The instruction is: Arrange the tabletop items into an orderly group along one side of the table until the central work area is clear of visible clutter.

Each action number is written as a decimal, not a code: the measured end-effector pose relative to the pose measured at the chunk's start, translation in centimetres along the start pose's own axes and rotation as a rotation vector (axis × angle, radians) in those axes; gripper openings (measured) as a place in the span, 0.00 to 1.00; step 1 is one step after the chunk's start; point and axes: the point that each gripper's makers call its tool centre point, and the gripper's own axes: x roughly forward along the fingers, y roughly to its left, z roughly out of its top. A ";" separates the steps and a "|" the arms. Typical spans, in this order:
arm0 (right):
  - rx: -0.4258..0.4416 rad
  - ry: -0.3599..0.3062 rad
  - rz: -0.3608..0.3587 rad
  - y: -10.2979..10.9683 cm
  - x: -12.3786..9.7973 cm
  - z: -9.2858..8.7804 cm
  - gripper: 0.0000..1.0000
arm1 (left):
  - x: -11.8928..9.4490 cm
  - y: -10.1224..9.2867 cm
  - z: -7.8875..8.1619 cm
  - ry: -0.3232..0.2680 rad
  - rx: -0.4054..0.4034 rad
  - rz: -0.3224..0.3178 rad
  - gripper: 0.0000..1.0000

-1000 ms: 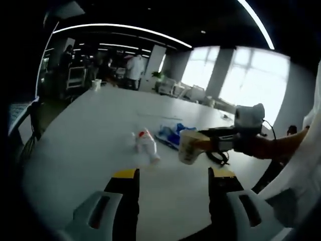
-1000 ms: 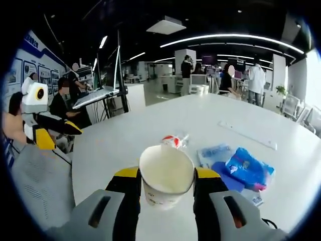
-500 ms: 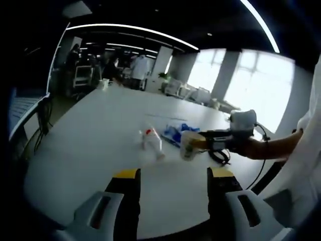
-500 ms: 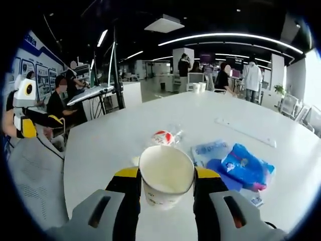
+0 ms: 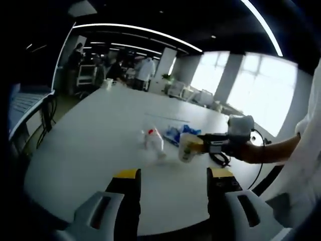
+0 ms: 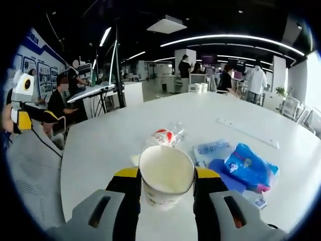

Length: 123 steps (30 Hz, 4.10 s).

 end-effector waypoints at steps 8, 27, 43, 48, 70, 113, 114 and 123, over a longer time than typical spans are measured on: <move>-0.007 0.012 0.000 0.3 -0.2 -0.9 0.38 | -0.2 0.0 -0.1 -0.007 -0.006 0.005 0.49; -0.014 0.015 0.015 1.0 -0.5 -1.8 0.38 | 0.1 -0.1 -0.4 0.001 0.002 0.001 0.48; -0.031 0.114 0.028 1.5 -0.6 -4.5 0.32 | 0.3 -0.3 -0.5 0.005 0.008 -0.011 0.48; -0.016 0.122 0.032 1.6 -0.9 -4.9 0.33 | 0.3 -0.2 -0.6 0.007 0.006 -0.010 0.48; 0.066 0.121 -0.018 0.6 -3.2 -5.4 0.37 | 2.2 -1.0 -0.7 0.021 0.005 -0.053 0.48; 0.223 0.048 -0.441 -6.6 -19.0 -7.2 0.36 | 10.0 -2.0 0.2 0.054 -0.062 -0.196 0.46; 0.229 0.046 -0.452 -6.7 -19.3 -7.3 0.36 | 10.2 -2.1 0.2 0.057 -0.060 -0.202 0.46; 0.253 0.047 -0.498 -6.9 -21.0 -8.1 0.36 | 11.0 -2.3 0.3 0.064 -0.066 -0.215 0.46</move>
